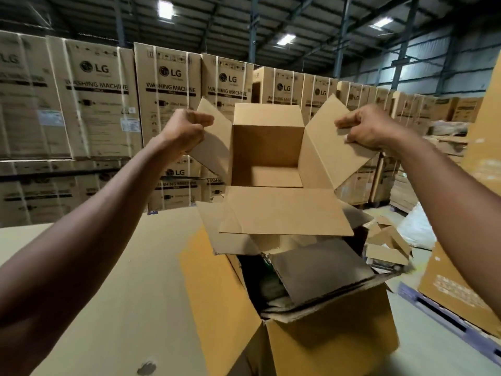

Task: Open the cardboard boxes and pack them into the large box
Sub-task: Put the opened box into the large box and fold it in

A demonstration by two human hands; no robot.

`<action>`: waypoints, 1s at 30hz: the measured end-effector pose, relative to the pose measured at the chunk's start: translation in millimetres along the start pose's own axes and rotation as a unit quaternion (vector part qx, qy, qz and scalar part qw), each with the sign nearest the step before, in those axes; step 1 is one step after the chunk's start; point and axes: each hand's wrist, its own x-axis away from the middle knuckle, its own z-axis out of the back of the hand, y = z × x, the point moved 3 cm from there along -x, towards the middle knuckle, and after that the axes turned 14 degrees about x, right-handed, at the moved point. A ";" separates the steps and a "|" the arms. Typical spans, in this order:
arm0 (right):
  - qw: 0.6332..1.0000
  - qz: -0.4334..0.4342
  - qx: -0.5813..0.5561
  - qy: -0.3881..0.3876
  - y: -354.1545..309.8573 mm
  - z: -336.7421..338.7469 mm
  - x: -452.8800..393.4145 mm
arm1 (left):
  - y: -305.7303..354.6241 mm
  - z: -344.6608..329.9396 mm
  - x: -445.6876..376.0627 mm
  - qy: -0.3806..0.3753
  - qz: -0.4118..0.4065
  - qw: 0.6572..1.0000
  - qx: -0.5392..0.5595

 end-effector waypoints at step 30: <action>0.973 0.129 0.049 -0.187 155.2 -161.6 -167.9 | -87.7 -145.4 -52.3 0.098 0.139 0.983 -0.074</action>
